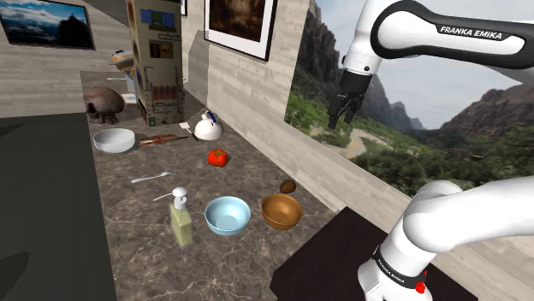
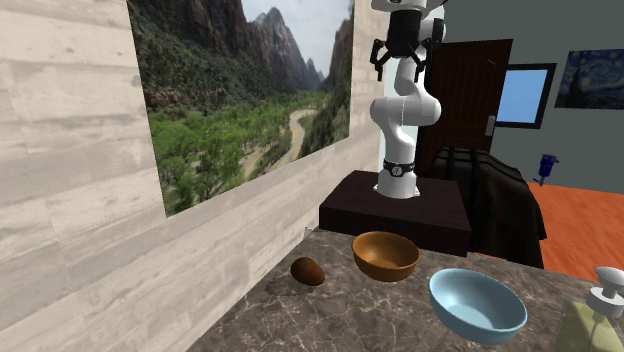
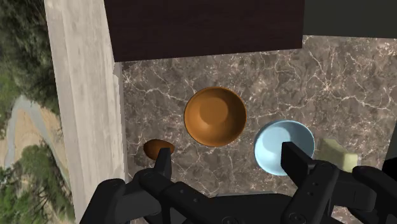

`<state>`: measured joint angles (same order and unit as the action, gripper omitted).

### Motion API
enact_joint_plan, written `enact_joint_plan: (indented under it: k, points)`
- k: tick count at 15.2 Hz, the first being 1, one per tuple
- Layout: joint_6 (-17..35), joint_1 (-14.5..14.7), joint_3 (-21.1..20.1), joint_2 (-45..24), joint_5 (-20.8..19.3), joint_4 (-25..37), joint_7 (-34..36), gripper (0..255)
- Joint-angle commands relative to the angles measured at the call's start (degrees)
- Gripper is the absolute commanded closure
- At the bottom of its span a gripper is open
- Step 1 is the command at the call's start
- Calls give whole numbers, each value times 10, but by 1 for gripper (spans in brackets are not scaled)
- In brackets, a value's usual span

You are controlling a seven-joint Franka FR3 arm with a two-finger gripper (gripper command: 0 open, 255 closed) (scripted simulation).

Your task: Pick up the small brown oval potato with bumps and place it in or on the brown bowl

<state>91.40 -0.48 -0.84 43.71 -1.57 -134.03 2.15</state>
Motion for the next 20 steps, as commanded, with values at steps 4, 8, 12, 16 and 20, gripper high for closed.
enact_joint_plan:
  k: [4,8,12,16,20]
  points:
    - [48,8,22,-21,-23,-35,-60,0]
    - [117,16,52,-62,-54,-70,-137,0]
    - [190,22,80,-118,-84,-93,-210,0]
    - [265,28,105,-188,-110,-103,-280,0]
    - [341,33,128,-269,-132,-100,-348,0]
